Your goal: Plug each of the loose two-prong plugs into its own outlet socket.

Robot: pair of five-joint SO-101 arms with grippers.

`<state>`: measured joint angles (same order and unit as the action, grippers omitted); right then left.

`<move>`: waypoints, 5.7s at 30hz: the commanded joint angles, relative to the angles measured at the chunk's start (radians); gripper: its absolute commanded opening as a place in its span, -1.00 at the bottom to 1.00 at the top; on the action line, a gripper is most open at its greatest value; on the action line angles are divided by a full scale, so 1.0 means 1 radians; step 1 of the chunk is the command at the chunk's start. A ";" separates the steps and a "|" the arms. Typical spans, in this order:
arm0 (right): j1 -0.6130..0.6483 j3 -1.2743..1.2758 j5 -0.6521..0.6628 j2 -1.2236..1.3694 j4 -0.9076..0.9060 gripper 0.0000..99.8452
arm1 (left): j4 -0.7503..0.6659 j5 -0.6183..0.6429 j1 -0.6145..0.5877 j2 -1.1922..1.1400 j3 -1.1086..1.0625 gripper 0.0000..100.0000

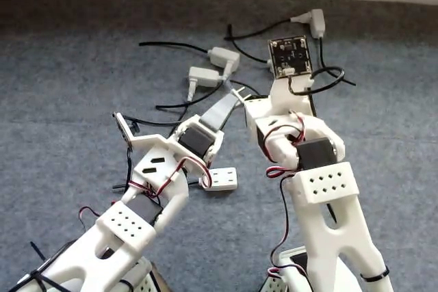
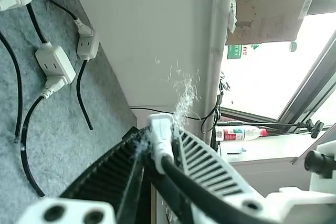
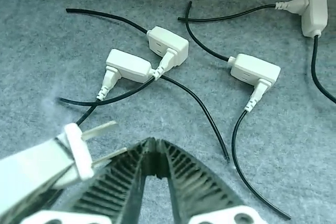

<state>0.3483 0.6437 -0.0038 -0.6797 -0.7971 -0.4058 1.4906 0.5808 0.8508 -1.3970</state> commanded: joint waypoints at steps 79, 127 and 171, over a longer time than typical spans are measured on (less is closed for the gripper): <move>-0.909 0.616 0.005 -0.025 -0.275 -0.99 | 1.577 -0.632 0.019 -0.604 0.946 -0.99; -0.909 0.618 0.005 -0.025 -0.275 -0.99 | 1.295 -0.634 0.056 -0.608 0.751 -0.99; -0.909 0.618 0.005 -0.016 -0.255 -0.99 | 1.373 -0.707 0.005 -0.608 0.630 -0.99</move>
<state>-0.5600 1.2605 -0.0084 -0.6874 -1.0656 0.9321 0.8094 0.6314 0.2509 -0.7465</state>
